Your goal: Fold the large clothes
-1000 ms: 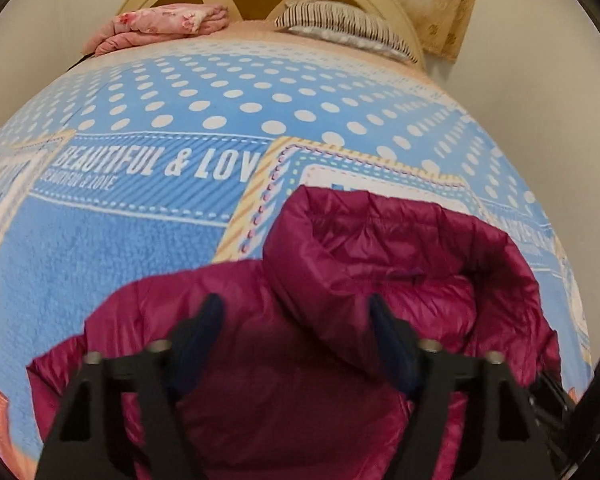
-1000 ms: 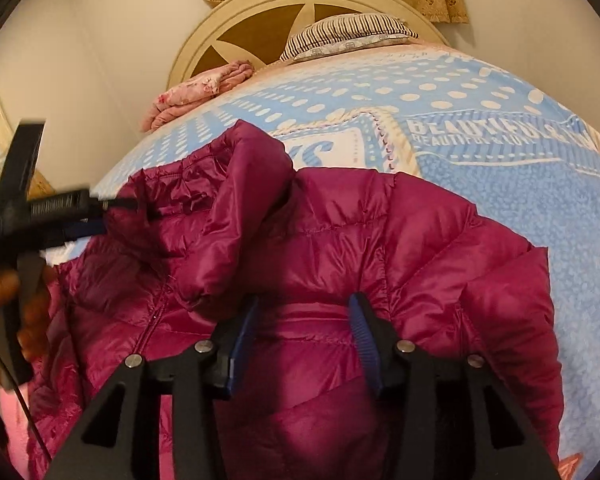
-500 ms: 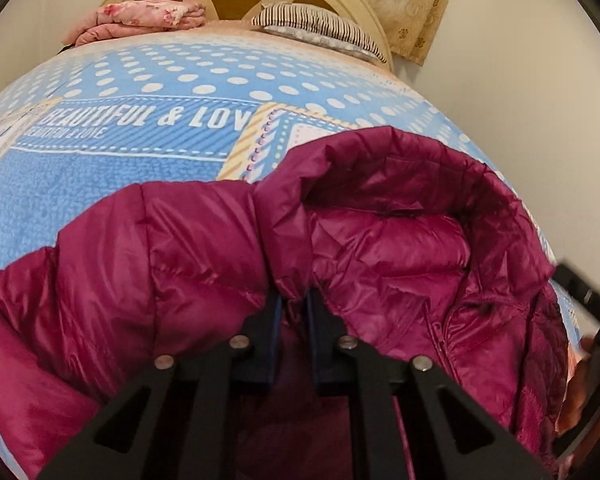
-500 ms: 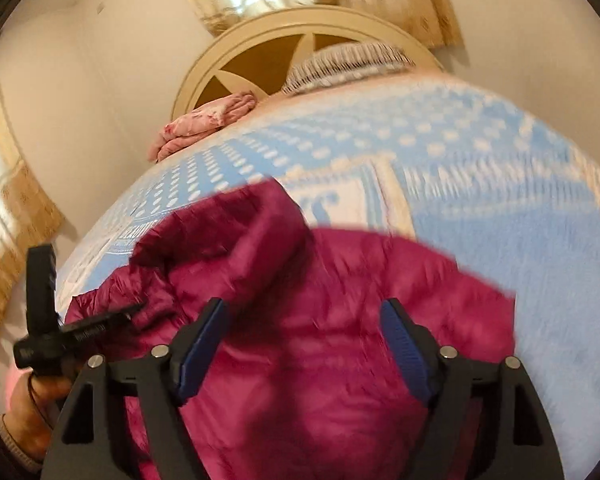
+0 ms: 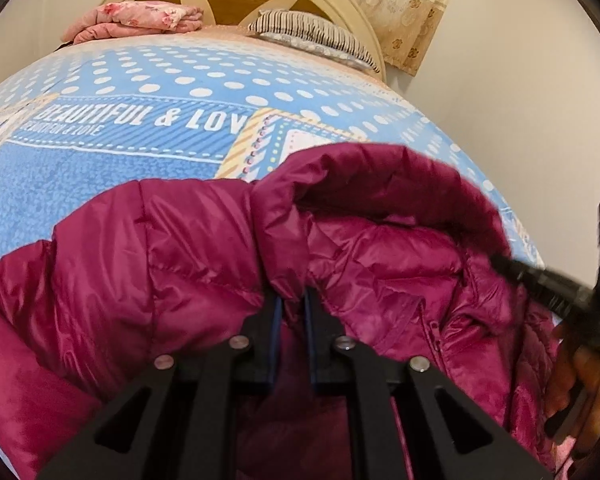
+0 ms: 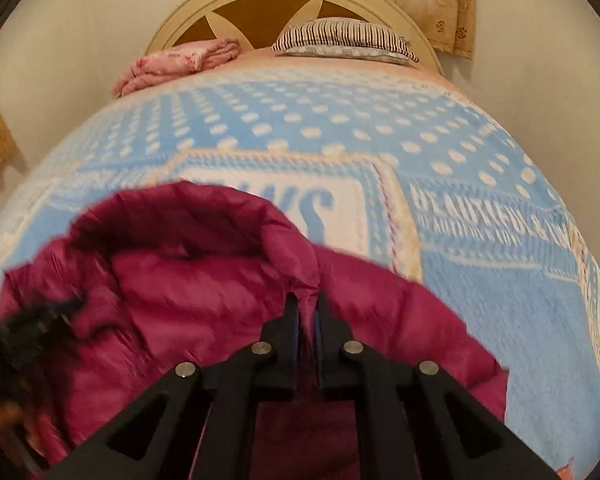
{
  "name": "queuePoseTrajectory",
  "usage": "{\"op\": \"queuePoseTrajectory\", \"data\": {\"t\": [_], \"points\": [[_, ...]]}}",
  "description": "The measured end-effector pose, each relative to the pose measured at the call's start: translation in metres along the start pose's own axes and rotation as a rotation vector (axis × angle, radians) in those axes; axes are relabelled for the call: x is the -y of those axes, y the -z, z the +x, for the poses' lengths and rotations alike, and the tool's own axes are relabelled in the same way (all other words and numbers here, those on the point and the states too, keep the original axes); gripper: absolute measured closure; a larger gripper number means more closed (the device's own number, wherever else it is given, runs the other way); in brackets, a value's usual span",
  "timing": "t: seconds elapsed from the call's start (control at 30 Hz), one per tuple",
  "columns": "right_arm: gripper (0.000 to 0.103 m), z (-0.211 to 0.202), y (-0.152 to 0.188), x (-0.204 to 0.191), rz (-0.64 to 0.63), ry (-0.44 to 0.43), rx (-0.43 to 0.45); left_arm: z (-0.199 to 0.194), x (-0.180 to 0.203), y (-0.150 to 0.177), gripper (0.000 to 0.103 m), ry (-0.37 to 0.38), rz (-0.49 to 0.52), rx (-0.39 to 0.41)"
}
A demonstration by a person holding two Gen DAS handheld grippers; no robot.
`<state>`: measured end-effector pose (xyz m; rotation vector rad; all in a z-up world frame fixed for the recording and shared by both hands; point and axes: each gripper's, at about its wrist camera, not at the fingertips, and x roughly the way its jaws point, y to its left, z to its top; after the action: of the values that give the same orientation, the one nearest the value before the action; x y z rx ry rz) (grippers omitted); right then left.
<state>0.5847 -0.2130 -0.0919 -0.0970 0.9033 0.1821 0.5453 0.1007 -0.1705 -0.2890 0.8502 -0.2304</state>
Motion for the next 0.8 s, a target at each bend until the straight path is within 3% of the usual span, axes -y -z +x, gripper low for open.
{"op": "queuePoseTrajectory", "data": {"t": [0.2,0.27,0.3,0.37,0.4,0.43,0.5,0.6,0.73,0.8], "points": [[0.098,0.007,0.026,0.019,0.066,-0.042,0.026,-0.047,0.012,0.001,0.093,0.087,0.005,0.114],[0.098,0.011,0.029,0.026,0.106,-0.072,0.033,-0.069,0.025,-0.007,0.083,0.104,0.043,0.174],[0.098,0.013,0.029,0.028,0.124,-0.086,0.034,-0.079,0.031,-0.015,0.075,0.103,0.062,0.213],[0.098,0.015,0.032,0.036,0.164,-0.118,0.04,-0.087,0.04,-0.031,0.041,0.054,0.091,0.277],[0.098,0.014,0.033,0.038,0.177,-0.126,0.046,-0.086,0.044,-0.039,0.017,0.009,0.106,0.297],[0.098,0.013,0.034,0.039,0.18,-0.129,0.054,-0.083,0.046,-0.047,0.01,-0.052,0.114,0.318],[0.098,0.011,0.035,0.036,0.173,-0.122,0.06,-0.064,0.043,-0.06,0.011,-0.123,0.116,0.3],[0.098,0.012,0.036,0.034,0.17,-0.122,0.061,-0.017,0.03,-0.063,0.013,-0.239,0.096,0.153],[0.098,0.014,0.036,0.038,0.191,-0.151,0.059,0.001,0.026,-0.034,0.016,-0.218,0.117,0.072],[0.098,0.015,0.036,0.04,0.196,-0.158,0.06,0.011,0.03,-0.021,0.016,-0.259,0.157,0.033]]}}
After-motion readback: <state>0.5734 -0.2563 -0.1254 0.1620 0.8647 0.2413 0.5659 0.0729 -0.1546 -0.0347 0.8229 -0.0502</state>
